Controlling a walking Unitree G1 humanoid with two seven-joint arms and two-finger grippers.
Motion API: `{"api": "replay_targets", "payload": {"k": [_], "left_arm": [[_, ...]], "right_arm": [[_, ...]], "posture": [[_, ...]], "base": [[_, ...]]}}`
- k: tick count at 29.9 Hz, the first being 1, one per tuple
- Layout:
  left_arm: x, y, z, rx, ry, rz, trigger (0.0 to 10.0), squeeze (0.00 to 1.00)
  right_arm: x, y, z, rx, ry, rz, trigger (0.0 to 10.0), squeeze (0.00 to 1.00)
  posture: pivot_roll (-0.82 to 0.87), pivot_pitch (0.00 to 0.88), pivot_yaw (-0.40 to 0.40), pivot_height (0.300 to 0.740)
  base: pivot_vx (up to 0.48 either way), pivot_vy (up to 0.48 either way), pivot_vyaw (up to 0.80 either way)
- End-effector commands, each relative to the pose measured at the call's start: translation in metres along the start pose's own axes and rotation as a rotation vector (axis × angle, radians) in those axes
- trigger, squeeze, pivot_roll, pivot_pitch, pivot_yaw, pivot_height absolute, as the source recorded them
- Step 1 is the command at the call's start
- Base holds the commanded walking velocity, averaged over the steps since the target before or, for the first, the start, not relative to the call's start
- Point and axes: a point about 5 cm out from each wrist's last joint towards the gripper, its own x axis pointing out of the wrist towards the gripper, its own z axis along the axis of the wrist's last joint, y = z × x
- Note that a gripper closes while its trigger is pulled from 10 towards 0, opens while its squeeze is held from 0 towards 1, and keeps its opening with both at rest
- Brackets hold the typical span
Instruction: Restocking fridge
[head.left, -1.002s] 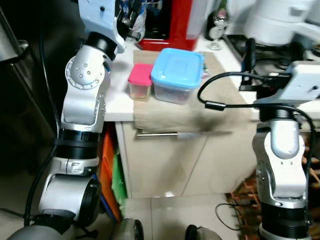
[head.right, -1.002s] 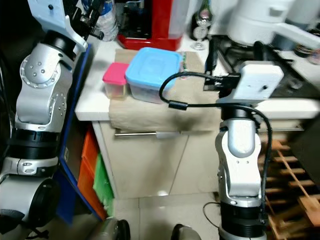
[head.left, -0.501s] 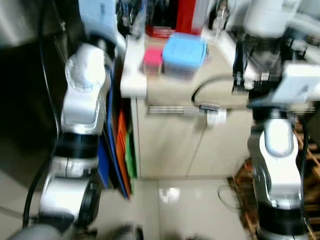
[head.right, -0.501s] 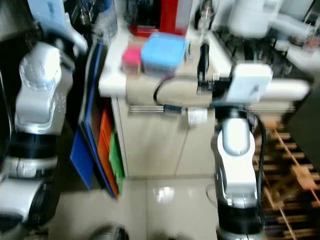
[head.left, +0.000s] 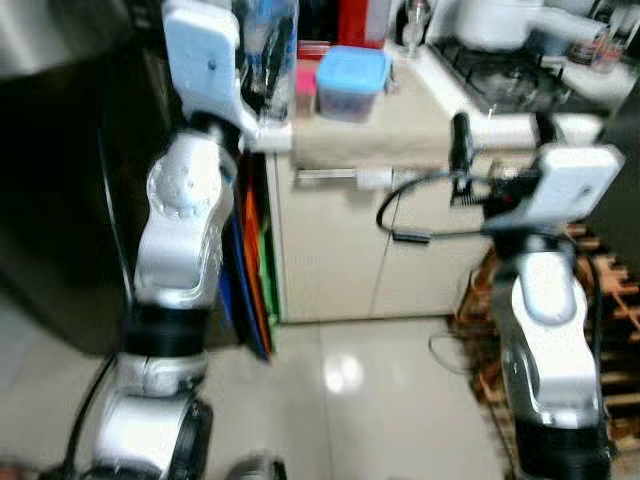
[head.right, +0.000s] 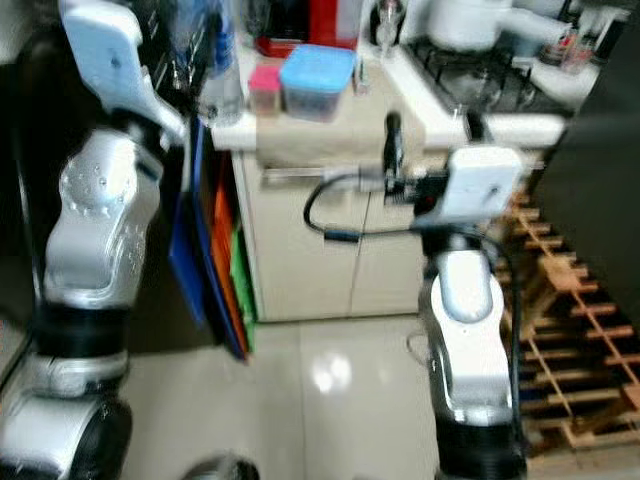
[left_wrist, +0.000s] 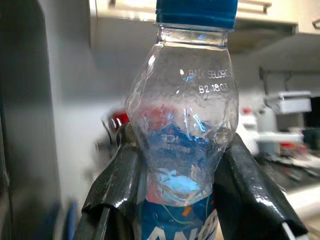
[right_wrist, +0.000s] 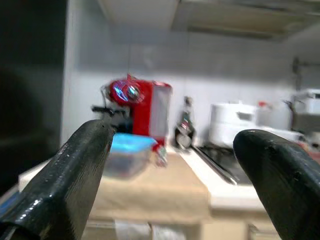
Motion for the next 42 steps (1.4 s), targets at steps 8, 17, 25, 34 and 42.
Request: {"api": "replay_targets", "payload": {"k": [8,17,25,34,42], "left_arm": [[-0.064,0.016,-0.052,0.078,0.207,0.109,10.0,0.00],[-0.111,0.021,-0.087,0.067,0.371,0.190,10.0,0.00],[-0.100,0.006,-0.074,0.043,0.284,0.166,10.0,0.00],[-0.096,-0.003,-0.068,-0.001,0.233,0.115,10.0,0.00],[-0.094,-0.004,-0.066,-0.007,0.221,0.114,10.0,0.00]], "right_arm": [[-0.028,-0.007,-0.021,-0.034,0.059,-0.012,10.0,0.00],[-0.052,-0.014,-0.061,-0.038,0.223,-0.009,10.0,0.00],[-0.038,-0.012,-0.062,0.042,0.233,0.005,10.0,0.00],[-0.025,-0.008,-0.057,0.055,0.211,0.033,10.0,0.00],[-0.019,-0.008,-0.057,0.060,0.207,0.037,10.0,0.00]], "posture": [[-0.07,0.000,0.005,0.740],[-0.06,0.000,0.000,0.740],[-0.08,0.000,-0.008,0.740],[-0.08,0.000,-0.018,0.740],[-0.08,0.000,-0.015,0.740]], "base": [[0.000,0.000,0.00],[0.000,0.000,0.00],[0.000,0.000,0.00],[0.000,-0.373,0.00],[0.000,-0.480,0.00]]}}
